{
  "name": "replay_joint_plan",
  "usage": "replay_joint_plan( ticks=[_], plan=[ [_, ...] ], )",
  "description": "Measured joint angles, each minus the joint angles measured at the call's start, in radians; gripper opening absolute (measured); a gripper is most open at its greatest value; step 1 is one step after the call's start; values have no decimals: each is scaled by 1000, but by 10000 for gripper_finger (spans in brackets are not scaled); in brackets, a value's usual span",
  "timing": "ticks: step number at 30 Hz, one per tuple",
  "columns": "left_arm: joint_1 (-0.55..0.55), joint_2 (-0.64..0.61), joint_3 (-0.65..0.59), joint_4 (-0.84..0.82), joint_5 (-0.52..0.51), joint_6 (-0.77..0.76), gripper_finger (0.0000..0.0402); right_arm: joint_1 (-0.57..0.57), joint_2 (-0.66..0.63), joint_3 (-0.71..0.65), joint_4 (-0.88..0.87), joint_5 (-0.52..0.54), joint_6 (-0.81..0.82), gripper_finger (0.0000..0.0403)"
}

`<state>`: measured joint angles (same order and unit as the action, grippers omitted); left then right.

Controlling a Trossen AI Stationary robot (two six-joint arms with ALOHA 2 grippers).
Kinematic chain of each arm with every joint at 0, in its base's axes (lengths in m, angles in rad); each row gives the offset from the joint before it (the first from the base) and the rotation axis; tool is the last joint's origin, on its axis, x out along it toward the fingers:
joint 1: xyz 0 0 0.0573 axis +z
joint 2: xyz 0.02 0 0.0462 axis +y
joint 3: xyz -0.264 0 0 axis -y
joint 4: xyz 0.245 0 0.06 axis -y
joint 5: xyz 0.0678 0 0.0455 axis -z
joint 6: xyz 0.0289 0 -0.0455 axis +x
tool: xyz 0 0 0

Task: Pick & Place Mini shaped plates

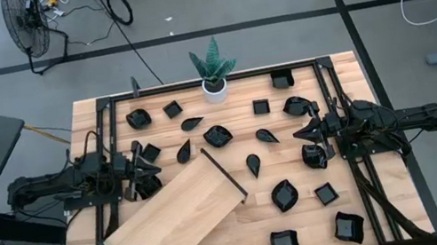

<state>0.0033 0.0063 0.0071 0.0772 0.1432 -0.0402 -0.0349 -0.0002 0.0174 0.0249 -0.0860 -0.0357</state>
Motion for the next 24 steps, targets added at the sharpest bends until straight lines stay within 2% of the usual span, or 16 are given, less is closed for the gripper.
replay_joint_plan(
  ticks=[6,12,24],
  plan=[
    [0,0,0,0,0,-3,18,0,0,0,0,0,0,20],
    [0,0,0,0,0,-200,18,0,0,0,0,0,-21,20],
    [0,0,1,100,-29,-216,18,-1,0,0,73,21,-26,20]
  ],
)
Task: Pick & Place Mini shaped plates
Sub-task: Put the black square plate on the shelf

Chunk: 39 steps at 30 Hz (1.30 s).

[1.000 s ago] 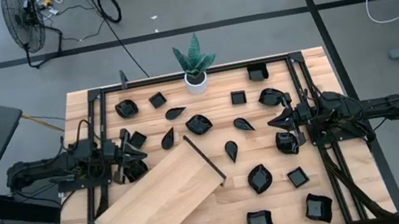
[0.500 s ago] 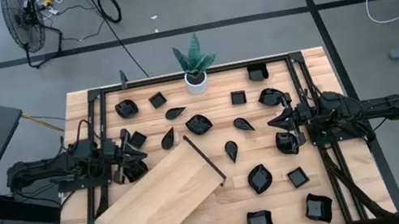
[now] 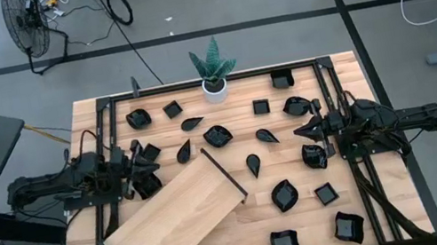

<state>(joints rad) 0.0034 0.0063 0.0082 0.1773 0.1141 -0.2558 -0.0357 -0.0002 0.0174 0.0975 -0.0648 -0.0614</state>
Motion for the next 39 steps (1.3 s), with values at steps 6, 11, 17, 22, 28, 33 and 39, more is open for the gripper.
replay_joint_plan(
  ticks=[6,11,17,22,28,33,39],
  plan=[
    [0,0,67,-6,47,7,18,0,0,0,44,-6,70,20],
    [0,0,147,-33,47,14,18,0,0,3,41,-7,148,20],
    [0,0,274,-191,47,16,18,0,0,94,-71,-7,202,20],
    [0,0,393,-344,47,17,18,0,0,235,-277,-6,211,20],
    [0,0,532,-505,18,62,18,0,0,424,-525,-6,243,20],
    [0,0,632,-617,-19,70,18,0,0,571,-694,-6,260,20],
    [0,0,746,-789,-20,86,18,0,7,713,-898,-6,253,20]
  ],
)
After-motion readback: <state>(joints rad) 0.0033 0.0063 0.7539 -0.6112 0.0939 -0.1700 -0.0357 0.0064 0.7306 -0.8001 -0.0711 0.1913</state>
